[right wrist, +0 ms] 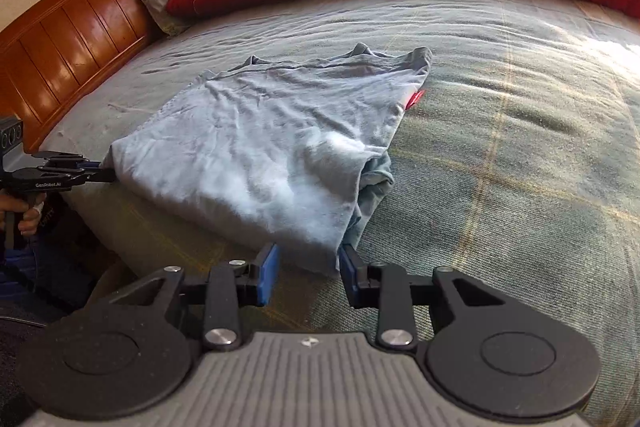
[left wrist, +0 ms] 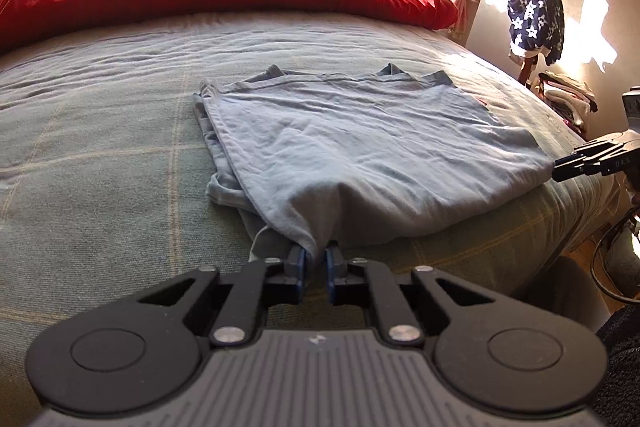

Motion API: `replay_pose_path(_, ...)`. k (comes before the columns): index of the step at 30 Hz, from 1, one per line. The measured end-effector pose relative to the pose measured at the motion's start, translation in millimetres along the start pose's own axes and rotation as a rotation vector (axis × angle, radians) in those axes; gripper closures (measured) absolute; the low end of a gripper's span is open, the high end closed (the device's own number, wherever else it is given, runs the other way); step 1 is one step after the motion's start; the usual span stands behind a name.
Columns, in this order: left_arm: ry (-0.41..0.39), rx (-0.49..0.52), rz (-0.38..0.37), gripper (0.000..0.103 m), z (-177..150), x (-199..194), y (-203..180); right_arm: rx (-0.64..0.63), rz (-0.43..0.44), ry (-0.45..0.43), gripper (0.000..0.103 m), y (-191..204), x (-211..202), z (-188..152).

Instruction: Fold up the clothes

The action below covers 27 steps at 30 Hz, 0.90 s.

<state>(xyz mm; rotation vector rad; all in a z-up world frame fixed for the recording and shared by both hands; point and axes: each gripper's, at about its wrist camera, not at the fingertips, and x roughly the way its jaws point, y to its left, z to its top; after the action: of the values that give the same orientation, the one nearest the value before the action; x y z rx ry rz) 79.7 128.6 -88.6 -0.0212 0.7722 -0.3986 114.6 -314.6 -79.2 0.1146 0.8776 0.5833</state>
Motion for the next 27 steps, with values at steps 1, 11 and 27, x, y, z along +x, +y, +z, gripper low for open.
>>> replay_pose_path(1, 0.000, -0.023, -0.010, 0.100, 2, -2, 4, -0.008, 0.020, -0.010, 0.096, 2, 0, 0)
replay_pose_path(11, 0.148, 0.108, 0.006, 0.101, 7, -4, 16, -0.060, -0.045, 0.124, 0.102, -5, 2, -7)
replay_pose_path(27, 0.115, 0.238, -0.032, 0.093, 58, 22, -33, -0.321, -0.051, 0.064, 0.092, 64, 31, 45)
